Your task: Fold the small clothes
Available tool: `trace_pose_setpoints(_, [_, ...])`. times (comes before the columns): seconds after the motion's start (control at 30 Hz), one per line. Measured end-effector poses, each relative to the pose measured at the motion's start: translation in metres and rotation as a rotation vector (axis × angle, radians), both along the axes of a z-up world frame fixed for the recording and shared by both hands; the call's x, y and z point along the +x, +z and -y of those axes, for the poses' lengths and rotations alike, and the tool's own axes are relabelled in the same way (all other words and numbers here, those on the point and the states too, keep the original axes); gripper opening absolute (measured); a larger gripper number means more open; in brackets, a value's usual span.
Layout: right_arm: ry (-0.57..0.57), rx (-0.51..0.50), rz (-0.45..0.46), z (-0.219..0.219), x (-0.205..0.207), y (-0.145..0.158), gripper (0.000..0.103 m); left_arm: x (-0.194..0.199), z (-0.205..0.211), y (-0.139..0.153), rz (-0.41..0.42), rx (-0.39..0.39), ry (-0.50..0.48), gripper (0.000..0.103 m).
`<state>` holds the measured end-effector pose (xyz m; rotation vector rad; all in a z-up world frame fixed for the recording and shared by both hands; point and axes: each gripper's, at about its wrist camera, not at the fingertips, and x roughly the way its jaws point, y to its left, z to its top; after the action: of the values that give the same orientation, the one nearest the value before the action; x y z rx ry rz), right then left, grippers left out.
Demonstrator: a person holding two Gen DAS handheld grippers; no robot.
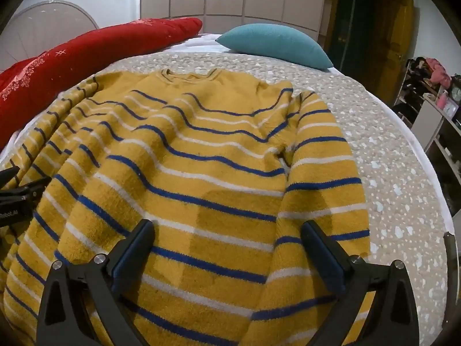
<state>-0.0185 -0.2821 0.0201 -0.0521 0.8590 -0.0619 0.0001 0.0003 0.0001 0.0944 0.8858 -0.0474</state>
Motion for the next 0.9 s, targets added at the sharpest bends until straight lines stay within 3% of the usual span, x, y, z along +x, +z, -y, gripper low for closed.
trace_pose_setpoints(0.9, [-0.007, -0.012, -0.002, -0.0034, 0.0000, -0.0003, 0.103, 0.0001, -0.0007, 0.0000, 0.000, -0.004, 0.000, 0.103])
